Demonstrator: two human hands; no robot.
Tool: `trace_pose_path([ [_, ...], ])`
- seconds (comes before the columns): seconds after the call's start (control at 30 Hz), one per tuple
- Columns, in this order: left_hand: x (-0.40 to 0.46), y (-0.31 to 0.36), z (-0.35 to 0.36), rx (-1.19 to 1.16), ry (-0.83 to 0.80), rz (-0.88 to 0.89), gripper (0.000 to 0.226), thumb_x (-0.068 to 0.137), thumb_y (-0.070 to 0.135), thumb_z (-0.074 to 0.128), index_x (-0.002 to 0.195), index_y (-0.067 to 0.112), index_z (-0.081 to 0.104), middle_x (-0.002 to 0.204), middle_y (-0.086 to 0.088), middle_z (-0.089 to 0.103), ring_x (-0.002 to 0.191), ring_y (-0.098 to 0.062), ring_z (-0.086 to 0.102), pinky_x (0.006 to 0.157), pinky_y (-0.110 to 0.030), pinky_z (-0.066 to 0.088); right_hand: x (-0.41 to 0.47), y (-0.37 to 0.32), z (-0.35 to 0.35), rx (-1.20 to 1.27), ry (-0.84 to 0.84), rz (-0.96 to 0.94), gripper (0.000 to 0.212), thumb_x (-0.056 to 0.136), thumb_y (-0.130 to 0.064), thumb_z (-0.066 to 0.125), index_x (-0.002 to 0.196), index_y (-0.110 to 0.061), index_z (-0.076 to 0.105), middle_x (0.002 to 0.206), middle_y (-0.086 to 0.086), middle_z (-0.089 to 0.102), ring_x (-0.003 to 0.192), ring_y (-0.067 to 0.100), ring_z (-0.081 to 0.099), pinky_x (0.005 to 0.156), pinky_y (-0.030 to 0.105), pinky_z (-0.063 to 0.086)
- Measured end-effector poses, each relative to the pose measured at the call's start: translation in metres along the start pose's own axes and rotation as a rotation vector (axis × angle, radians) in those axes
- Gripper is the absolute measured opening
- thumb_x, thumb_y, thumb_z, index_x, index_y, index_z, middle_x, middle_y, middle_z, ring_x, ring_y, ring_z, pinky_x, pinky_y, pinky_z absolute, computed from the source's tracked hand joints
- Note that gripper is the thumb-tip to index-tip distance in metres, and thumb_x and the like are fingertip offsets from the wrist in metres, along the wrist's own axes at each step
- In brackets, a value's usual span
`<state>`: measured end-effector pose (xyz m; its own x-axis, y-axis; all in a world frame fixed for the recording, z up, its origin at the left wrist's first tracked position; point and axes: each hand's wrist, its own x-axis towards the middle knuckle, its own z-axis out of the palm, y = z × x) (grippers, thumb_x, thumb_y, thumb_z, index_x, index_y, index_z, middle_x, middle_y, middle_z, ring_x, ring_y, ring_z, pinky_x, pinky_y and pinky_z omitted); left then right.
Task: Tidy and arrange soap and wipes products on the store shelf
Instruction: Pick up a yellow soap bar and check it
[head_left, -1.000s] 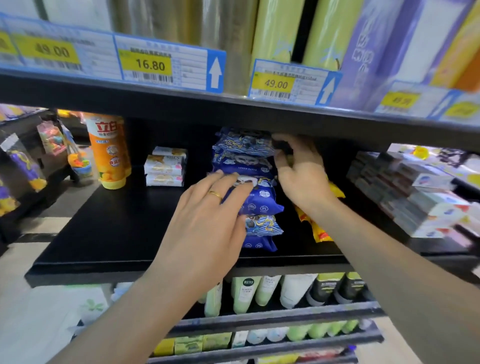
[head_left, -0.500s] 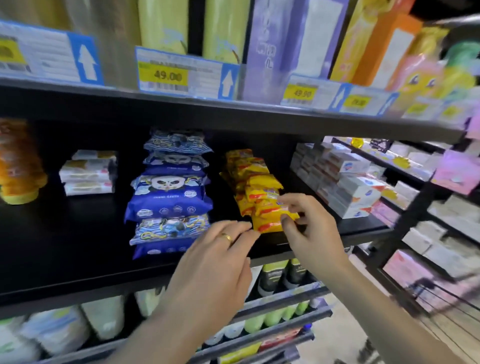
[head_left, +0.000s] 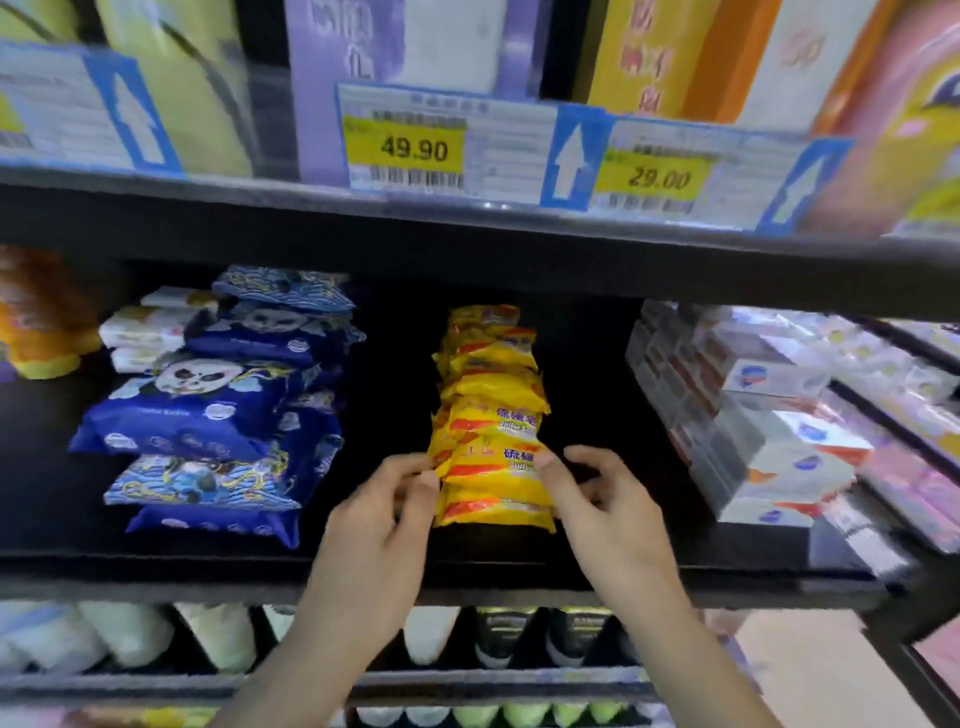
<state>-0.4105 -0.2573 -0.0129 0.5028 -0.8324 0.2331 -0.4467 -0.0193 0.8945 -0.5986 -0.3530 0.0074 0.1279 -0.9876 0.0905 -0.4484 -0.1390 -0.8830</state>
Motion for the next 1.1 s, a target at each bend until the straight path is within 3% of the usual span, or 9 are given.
trace_pose_path([
  [0.1,0.013,0.005,-0.001,-0.116,-0.009,-0.159,0.03,0.095,0.057,0.044,0.103,0.046,0.07,0.09,0.022,0.075,0.079,-0.001,0.065,0.076,-0.026,0.044,0.005,-0.001,0.005,-0.093,-0.051,0.019,0.076,0.065,-0.093,0.05,0.123,-0.045,0.059,0.083,-0.036,0.063,0.078,-0.002,0.064,0.068,0.032,0.047],
  [0.2,0.023,0.01,-0.003,-0.105,-0.071,-0.208,0.024,0.099,0.054,0.051,0.101,0.048,0.074,0.085,0.023,0.074,0.071,0.0,0.065,0.073,-0.025,0.041,0.005,0.003,0.006,-0.033,-0.064,0.004,0.062,0.078,-0.074,0.069,0.129,-0.041,0.061,0.081,-0.024,0.07,0.075,0.0,0.067,0.075,0.037,0.055],
  [0.33,0.024,0.013,-0.003,-0.142,-0.145,-0.196,0.015,0.093,0.063,0.061,0.098,0.056,0.074,0.088,0.026,0.074,0.075,0.01,0.066,0.071,-0.01,0.046,-0.006,0.01,0.008,0.144,-0.051,-0.077,0.055,0.079,-0.06,0.075,0.131,-0.045,0.061,0.084,-0.019,0.072,0.059,0.001,0.057,0.059,0.017,0.048],
  [0.47,0.019,0.011,0.001,-0.183,-0.244,-0.142,0.03,0.08,0.067,0.07,0.107,0.055,0.072,0.091,0.008,0.076,0.087,-0.003,0.072,0.083,-0.025,0.05,-0.011,0.011,0.007,0.294,-0.088,-0.159,0.055,0.077,-0.054,0.075,0.13,-0.046,0.061,0.084,-0.01,0.074,0.061,0.002,0.05,0.063,0.015,0.048],
  [0.57,0.02,0.012,-0.002,-0.295,-0.229,-0.087,0.029,0.081,0.055,0.079,0.109,0.05,0.074,0.093,-0.004,0.074,0.089,-0.014,0.073,0.08,-0.02,0.053,-0.01,0.01,0.01,0.389,-0.137,-0.183,0.056,0.078,-0.047,0.078,0.132,-0.043,0.061,0.087,-0.003,0.076,0.071,0.02,0.059,0.073,0.019,0.054],
  [0.7,0.025,0.011,-0.011,-0.448,-0.253,-0.056,0.032,0.08,0.042,0.077,0.111,0.046,0.076,0.094,-0.008,0.075,0.086,-0.011,0.075,0.076,-0.014,0.055,-0.008,0.008,0.017,0.467,-0.169,-0.196,0.059,0.08,-0.038,0.081,0.136,-0.04,0.061,0.092,0.008,0.074,0.091,0.04,0.063,0.085,0.035,0.057],
  [0.8,0.024,0.004,-0.02,-0.492,-0.286,-0.064,0.038,0.079,0.045,0.085,0.116,0.046,0.076,0.098,-0.011,0.073,0.084,-0.009,0.071,0.076,-0.018,0.056,-0.008,0.007,0.018,0.454,-0.227,-0.245,0.047,0.084,-0.038,0.079,0.127,-0.05,0.066,0.093,0.007,0.075,0.094,0.043,0.063,0.086,0.041,0.056],
  [0.9,0.023,0.0,-0.026,-0.53,-0.313,-0.076,0.036,0.082,0.037,0.077,0.118,0.045,0.077,0.101,-0.009,0.076,0.084,-0.008,0.071,0.078,-0.019,0.057,-0.009,0.008,0.016,0.439,-0.251,-0.259,0.04,0.087,-0.038,0.076,0.123,-0.052,0.067,0.096,0.003,0.077,0.096,0.042,0.063,0.088,0.045,0.056],
  [1.1,0.022,-0.002,-0.026,-0.509,-0.366,-0.079,0.041,0.093,0.039,0.063,0.132,0.037,0.071,0.111,-0.002,0.076,0.088,-0.01,0.068,0.088,-0.024,0.057,-0.008,0.005,0.013,0.457,-0.232,-0.243,0.041,0.082,-0.053,0.08,0.12,-0.053,0.067,0.096,-0.001,0.078,0.091,0.036,0.065,0.077,0.032,0.057],
])
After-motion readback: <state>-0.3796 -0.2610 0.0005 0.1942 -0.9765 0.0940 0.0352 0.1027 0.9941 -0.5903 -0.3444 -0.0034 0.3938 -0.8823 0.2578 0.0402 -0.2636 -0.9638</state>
